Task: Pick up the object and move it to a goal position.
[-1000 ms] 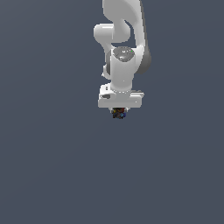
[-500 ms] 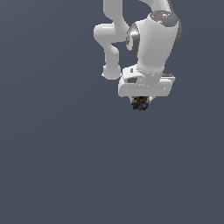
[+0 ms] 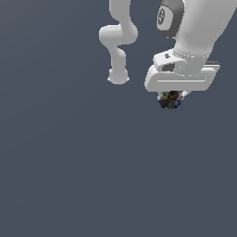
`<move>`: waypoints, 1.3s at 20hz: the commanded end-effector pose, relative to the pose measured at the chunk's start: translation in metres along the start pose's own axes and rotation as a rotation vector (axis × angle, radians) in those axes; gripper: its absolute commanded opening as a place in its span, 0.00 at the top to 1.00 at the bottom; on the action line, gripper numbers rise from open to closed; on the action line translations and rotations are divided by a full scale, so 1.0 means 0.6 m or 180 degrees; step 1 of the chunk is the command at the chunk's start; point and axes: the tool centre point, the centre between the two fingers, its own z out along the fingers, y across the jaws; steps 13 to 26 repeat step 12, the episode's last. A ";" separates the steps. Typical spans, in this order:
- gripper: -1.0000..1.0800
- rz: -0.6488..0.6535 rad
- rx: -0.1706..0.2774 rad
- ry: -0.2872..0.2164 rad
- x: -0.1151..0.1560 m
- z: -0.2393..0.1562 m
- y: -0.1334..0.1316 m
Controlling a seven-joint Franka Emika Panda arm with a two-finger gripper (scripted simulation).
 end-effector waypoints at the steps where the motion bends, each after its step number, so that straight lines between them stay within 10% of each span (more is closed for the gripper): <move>1: 1.00 0.0004 0.0000 0.0001 0.005 -0.018 -0.016; 26: 1.00 0.0003 0.0002 -0.0001 0.016 -0.043 -0.041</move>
